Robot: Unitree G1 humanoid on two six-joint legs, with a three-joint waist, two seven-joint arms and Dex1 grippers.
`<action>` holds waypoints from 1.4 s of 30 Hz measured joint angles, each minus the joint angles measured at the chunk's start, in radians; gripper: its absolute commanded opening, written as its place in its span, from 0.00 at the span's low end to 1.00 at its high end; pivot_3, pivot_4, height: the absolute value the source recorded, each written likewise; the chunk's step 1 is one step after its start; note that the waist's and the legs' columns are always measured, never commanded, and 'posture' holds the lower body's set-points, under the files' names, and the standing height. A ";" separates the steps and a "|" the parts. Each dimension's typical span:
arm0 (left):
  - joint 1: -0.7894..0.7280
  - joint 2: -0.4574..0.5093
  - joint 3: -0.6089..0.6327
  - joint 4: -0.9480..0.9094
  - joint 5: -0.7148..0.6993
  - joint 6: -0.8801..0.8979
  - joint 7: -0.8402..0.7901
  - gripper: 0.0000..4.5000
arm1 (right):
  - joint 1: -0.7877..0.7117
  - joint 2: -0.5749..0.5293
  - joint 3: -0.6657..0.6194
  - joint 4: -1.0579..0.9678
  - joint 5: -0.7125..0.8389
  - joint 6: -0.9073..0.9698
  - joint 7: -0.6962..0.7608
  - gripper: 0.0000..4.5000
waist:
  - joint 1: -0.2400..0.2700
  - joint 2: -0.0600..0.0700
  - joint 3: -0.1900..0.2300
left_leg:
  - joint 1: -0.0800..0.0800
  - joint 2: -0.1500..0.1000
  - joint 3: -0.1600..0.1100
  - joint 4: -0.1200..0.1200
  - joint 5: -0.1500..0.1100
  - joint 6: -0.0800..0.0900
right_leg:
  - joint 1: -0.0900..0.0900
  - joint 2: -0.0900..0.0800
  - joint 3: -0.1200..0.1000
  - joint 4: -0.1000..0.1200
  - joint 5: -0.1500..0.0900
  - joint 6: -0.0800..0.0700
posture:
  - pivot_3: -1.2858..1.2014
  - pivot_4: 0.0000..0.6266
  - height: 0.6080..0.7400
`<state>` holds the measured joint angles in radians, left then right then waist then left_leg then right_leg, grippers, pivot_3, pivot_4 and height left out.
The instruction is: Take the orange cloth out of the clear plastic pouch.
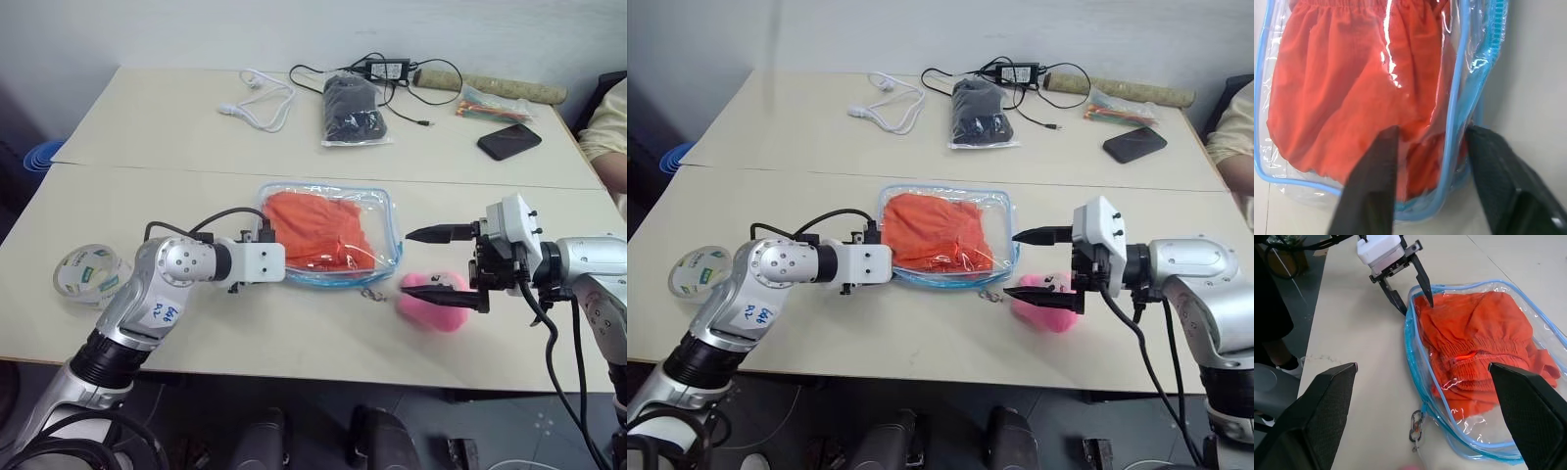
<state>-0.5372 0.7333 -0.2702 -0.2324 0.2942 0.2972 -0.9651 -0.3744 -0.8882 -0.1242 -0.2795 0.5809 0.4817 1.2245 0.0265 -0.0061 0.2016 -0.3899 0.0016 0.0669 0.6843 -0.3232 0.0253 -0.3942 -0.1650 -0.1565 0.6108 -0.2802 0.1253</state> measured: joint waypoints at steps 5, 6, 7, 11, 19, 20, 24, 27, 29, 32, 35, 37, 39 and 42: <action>0.086 0.054 0.132 -0.106 -0.150 0.078 -0.071 0.99 | 0.065 -0.029 -0.032 0.037 -0.003 -0.001 0.002 1.00 | -0.001 0.000 0.000 | 0.000 0.001 0.000 0.000 0.000 0.000 | 0.000 0.000 0.000 0.000 0.000 0.000 | 0.52 0.24 1.00; 0.105 0.061 0.168 -0.133 -0.194 0.103 -0.088 0.99 | 0.079 -0.031 -0.043 0.045 -0.003 -0.001 0.002 1.00 | -0.002 0.000 0.000 | 0.000 0.002 0.000 0.000 0.000 0.000 | 0.000 0.000 0.000 0.000 0.000 0.000 | 0.52 0.24 1.00; 0.130 0.074 0.220 -0.173 -0.257 0.137 -0.115 0.99 | 0.101 -0.042 -0.051 0.057 -0.004 -0.001 0.003 1.00 | -0.002 0.000 0.000 | 0.000 0.002 0.000 0.000 0.000 0.000 | 0.000 0.000 0.000 0.000 0.000 0.000 | 0.52 0.24 1.00; 0.201 0.153 0.408 -0.276 -0.478 0.347 -0.196 0.99 | 0.162 -0.051 -0.082 0.129 -0.026 -0.023 0.007 1.00 | -0.002 0.000 0.000 | 0.002 0.002 0.000 0.000 0.000 0.000 | 0.002 0.000 0.000 0.000 0.000 0.000 | 0.52 0.24 1.00; 0.109 0.157 0.606 -0.357 -0.880 0.702 -0.146 1.00 | 0.195 0.010 -0.026 0.298 -0.111 -0.087 -0.014 0.71 | -0.002 0.000 0.000 | 0.003 0.001 -0.001 0.000 0.000 0.000 | 0.003 0.000 0.001 0.000 0.000 0.000 | 0.52 0.24 1.00; 0.109 0.157 0.605 -0.358 -0.887 0.706 -0.130 1.00 | 0.196 0.015 -0.026 0.302 -0.110 -0.089 -0.013 0.65 | -0.002 0.001 0.000 | 0.003 0.001 -0.001 0.000 0.000 0.000 | 0.003 0.000 0.001 0.000 0.000 0.000 | 0.52 0.24 1.00; 0.116 0.162 0.579 -0.361 -0.894 0.694 -0.066 1.00 | 0.210 0.017 -0.029 0.303 -0.097 -0.086 -0.003 0.34 | -0.002 0.001 0.000 | 0.003 0.002 -0.001 0.000 0.000 0.000 | 0.003 0.000 0.000 0.000 0.000 0.000 | 0.52 0.24 1.00; 0.120 0.174 0.567 -0.362 -0.901 0.683 -0.040 1.00 | 0.230 0.017 -0.035 0.285 -0.079 -0.075 0.006 0.11 | -0.002 0.001 0.000 | 0.003 0.001 -0.001 0.000 0.000 0.000 | 0.003 0.000 0.001 0.000 0.000 0.000 | 0.52 0.24 1.00; 0.124 0.187 0.565 -0.362 -0.911 0.675 -0.031 1.00 | 0.236 0.017 -0.039 0.277 -0.067 -0.065 0.009 0.01 | -0.001 0.001 0.000 | 0.003 0.001 -0.001 0.000 0.000 0.000 | 0.003 0.000 0.001 0.000 0.000 0.000 | 0.52 0.24 1.00; 0.137 0.209 0.554 -0.361 -0.914 0.651 -0.030 1.00 | 0.239 0.017 -0.043 0.262 -0.059 -0.064 0.009 0.00 | -0.001 0.001 0.000 | 0.003 0.001 -0.001 0.000 0.000 -0.001 | 0.003 0.000 0.001 0.000 0.000 0.000 | 0.52 0.24 1.00; 0.142 0.217 0.531 -0.359 -0.915 0.630 -0.026 1.00 | 0.235 0.015 -0.062 0.222 -0.031 -0.060 0.015 0.00 | -0.001 0.001 0.000 | 0.003 0.001 -0.001 0.000 0.000 -0.001 | 0.003 0.000 0.001 0.000 0.000 0.000 | 0.52 0.24 1.00; 0.142 0.218 0.526 -0.355 -0.919 0.622 -0.018 1.00 | 0.214 0.002 -0.076 0.178 -0.002 -0.047 0.030 0.00 | -0.001 0.001 0.000 | 0.003 0.001 -0.001 0.000 0.000 -0.001 | 0.003 0.000 0.001 0.000 0.000 0.000 | 0.52 0.24 1.00; 0.138 0.220 0.523 -0.350 -0.921 0.617 -0.011 1.00 | 0.165 -0.012 -0.076 0.119 0.010 -0.044 0.041 0.00 | -0.001 0.001 0.000 | 0.003 0.002 -0.001 0.000 0.000 -0.001 | 0.002 0.000 0.001 0.000 0.000 0.000 | 0.52 0.24 1.00; 0.127 0.221 0.507 -0.348 -0.923 0.609 -0.001 1.00 | 0.109 -0.011 -0.019 0.040 0.003 -0.055 0.058 0.00 | -0.002 0.001 0.000 | 0.003 0.002 -0.001 -0.001 0.000 -0.001 | 0.002 0.001 0.001 -0.001 0.000 0.000 | 0.52 0.24 1.00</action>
<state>-0.4106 0.9546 0.2371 -0.5803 -0.6291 0.9060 -0.9663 -0.2659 -0.8993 -0.1427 -0.2399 0.5842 0.4272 1.2824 0.0245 -0.0054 0.2014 -0.3869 0.0035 0.0660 0.6837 -0.3235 0.0241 -0.3919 -0.1642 -0.1558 0.6102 -0.2803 0.1252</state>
